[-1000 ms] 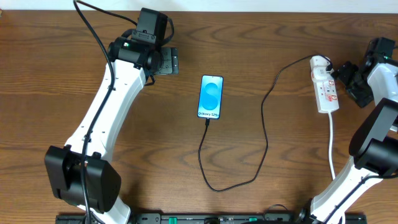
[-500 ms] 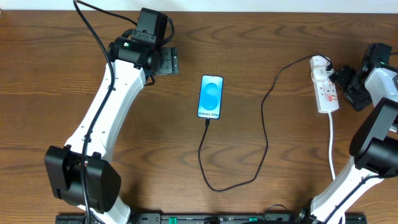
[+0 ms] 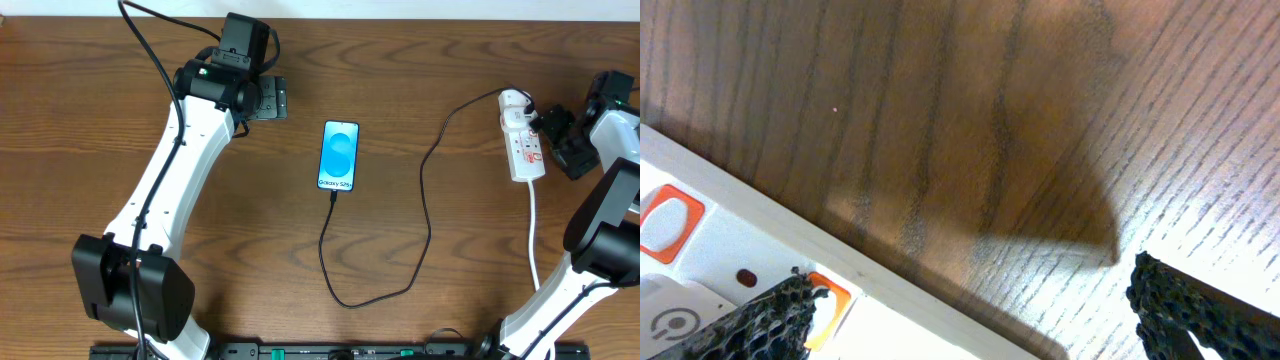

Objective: Plug charger to phone and switch on socket

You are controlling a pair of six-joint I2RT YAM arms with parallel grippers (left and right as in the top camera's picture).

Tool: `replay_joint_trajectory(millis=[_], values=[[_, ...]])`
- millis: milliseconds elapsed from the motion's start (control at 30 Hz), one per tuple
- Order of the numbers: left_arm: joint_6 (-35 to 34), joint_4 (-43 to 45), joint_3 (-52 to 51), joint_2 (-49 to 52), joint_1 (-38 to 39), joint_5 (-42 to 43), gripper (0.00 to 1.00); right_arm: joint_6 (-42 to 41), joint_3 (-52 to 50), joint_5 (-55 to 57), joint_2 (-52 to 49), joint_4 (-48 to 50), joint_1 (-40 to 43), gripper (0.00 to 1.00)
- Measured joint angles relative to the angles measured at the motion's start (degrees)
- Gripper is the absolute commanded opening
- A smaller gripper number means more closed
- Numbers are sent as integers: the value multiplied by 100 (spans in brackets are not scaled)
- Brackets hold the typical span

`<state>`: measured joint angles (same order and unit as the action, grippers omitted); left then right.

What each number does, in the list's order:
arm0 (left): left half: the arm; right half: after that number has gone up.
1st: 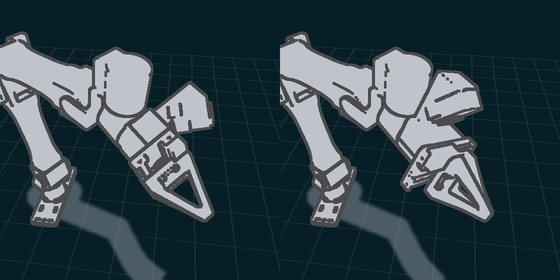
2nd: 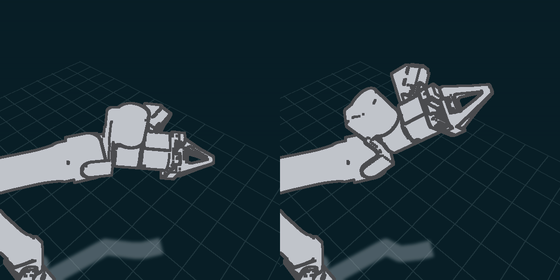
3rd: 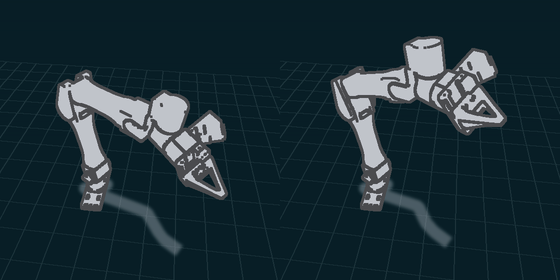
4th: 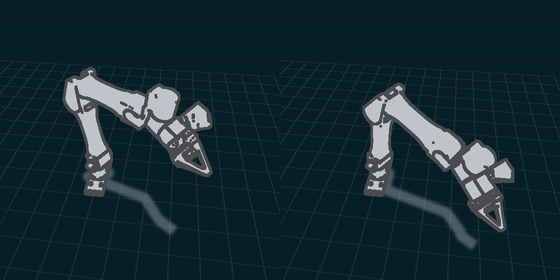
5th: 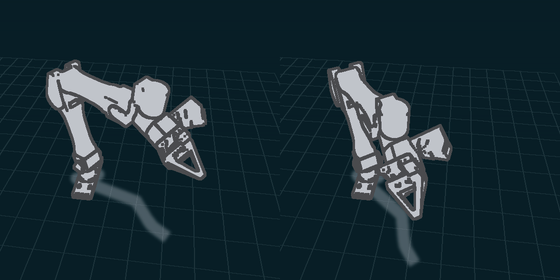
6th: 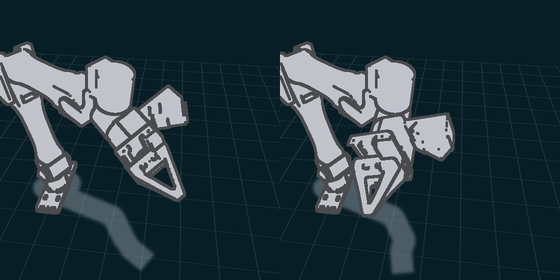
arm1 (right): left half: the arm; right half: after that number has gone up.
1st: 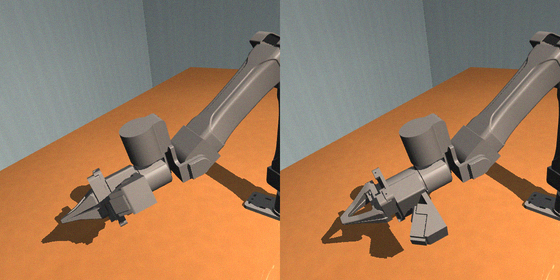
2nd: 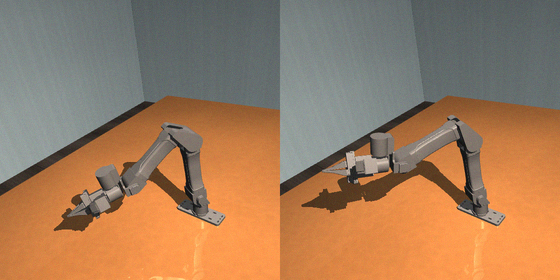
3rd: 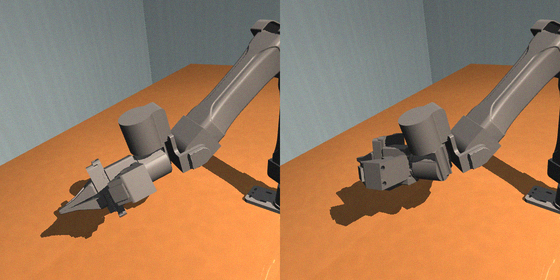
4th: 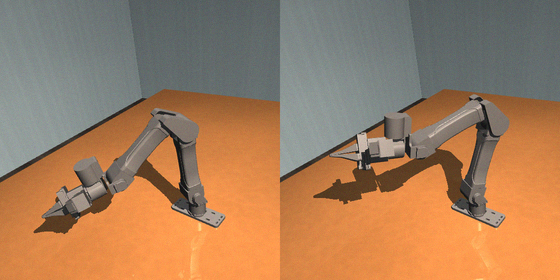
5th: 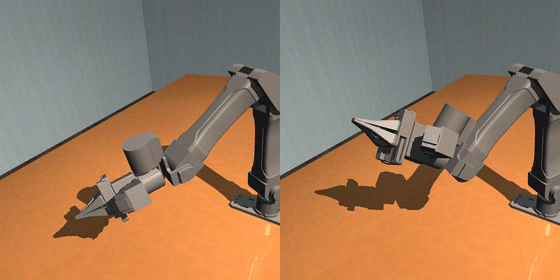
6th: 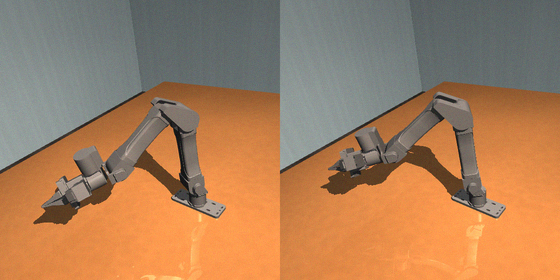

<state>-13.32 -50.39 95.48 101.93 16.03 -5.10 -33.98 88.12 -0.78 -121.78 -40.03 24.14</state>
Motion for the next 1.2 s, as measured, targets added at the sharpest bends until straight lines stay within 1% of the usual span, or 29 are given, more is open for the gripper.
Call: replay_joint_trajectory(millis=[600,933,1200], values=[[0,0,0,0,0,0,87,-17,0,-50,13,-48,-11,99],[0,0,0,0,0,0,87,-22,0,-55,70,-236,-107,99],[0,0,0,0,0,0,87,-9,-7,-345,131,-739,-219,99]])
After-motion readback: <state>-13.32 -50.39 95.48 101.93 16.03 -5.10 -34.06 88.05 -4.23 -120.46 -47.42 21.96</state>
